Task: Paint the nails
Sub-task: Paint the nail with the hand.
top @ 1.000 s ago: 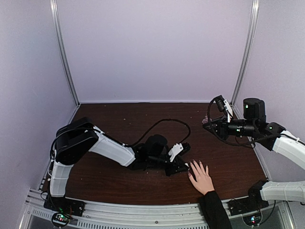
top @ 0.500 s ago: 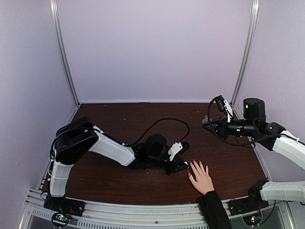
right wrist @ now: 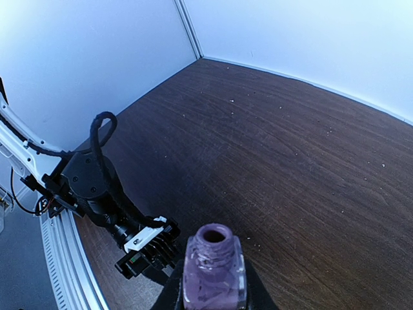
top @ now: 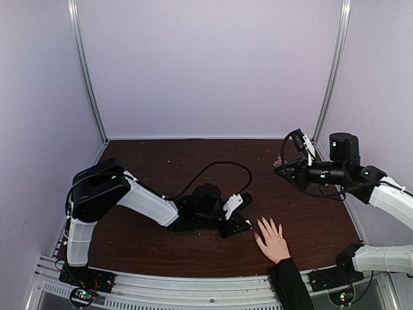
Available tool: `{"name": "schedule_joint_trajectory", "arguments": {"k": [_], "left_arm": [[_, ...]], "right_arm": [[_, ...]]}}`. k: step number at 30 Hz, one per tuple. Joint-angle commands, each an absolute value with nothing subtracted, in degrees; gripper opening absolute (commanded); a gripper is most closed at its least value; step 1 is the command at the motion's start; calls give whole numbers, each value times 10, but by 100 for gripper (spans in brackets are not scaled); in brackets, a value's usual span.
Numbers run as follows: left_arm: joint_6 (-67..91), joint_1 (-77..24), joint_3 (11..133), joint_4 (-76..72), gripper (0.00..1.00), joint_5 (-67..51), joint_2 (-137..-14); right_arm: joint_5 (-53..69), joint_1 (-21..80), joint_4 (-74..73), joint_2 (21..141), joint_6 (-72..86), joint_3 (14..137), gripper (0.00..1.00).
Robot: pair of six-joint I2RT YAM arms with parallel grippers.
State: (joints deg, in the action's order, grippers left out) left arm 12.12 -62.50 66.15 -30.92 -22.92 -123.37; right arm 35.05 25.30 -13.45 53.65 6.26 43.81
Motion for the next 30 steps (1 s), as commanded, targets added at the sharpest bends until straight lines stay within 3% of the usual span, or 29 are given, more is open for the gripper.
{"name": "schedule_joint_trajectory", "arguments": {"k": [1,30], "left_arm": [[131,-621,646,-362,0,-236,-1203],[121,-632,692,-324,0,-301,-1240]], "right_arm": [[345,249,-116,526,67,435,0],[345,249,-114,533,67,435,0]]}}
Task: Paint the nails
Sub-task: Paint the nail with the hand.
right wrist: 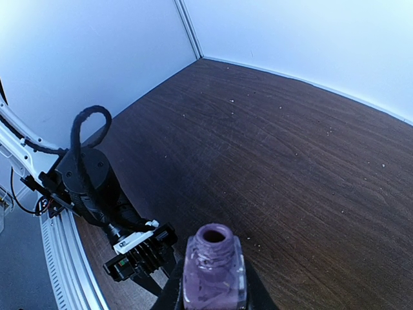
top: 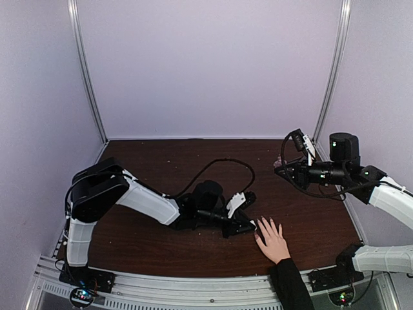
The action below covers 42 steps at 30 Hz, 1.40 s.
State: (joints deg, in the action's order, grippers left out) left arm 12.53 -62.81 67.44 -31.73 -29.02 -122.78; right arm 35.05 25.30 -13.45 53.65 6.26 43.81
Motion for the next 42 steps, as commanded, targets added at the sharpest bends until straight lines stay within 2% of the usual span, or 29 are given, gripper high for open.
{"name": "schedule_joint_trajectory", "arguments": {"k": [1,42], "left_arm": [[121,-631,693,-324,0,-302,-1241],[119,-634,691,-307,0,-285,-1252]], "right_arm": [[345,250,-114,533,67,435,0],[342,250,-118,531,67,434,0]]}}
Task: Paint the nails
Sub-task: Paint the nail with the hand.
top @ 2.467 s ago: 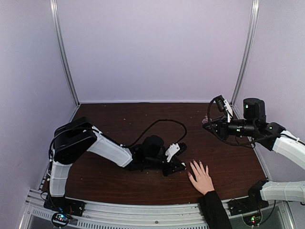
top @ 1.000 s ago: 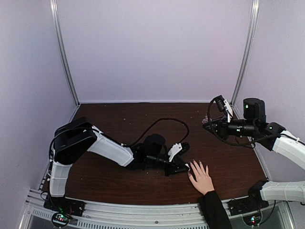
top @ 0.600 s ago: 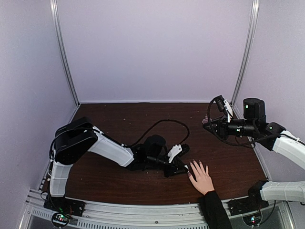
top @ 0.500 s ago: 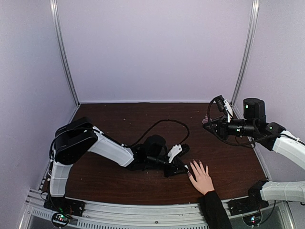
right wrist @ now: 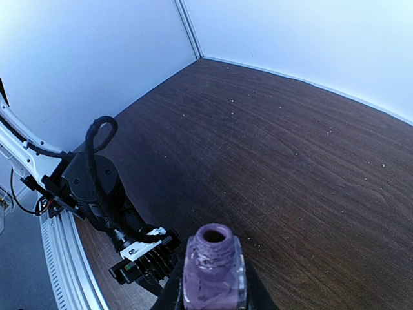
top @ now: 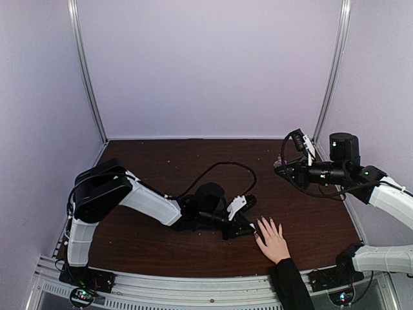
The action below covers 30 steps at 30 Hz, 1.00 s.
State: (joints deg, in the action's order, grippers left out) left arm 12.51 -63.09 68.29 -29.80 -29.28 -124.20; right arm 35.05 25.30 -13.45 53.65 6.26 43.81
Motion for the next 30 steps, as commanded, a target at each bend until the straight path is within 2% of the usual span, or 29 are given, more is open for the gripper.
{"name": "schedule_joint_trajectory", "arguments": {"k": [1,30], "left_arm": [[119,-633,690,-307,0,-285,-1252],[120,-634,699,-308,0,-258,-1255]], "right_arm": [[342,250,-118,531,67,434,0],[340,249,-119,530,67,433,0]]}}
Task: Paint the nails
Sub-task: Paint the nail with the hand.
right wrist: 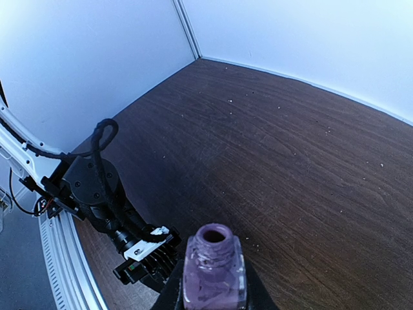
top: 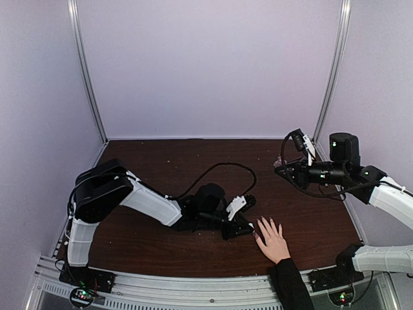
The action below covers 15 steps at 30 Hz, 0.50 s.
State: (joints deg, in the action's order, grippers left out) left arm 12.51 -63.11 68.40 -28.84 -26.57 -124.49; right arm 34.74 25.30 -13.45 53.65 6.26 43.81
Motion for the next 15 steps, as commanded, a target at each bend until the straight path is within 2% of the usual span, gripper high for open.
{"name": "schedule_joint_trajectory", "arguments": {"k": [1,15], "left_arm": [[120,-633,698,-308,0,-257,-1254],[115,-630,705,-303,0,-257,-1249]], "right_arm": [[340,250,-119,530,67,433,0],[340,250,-118,532,67,433,0]]}}
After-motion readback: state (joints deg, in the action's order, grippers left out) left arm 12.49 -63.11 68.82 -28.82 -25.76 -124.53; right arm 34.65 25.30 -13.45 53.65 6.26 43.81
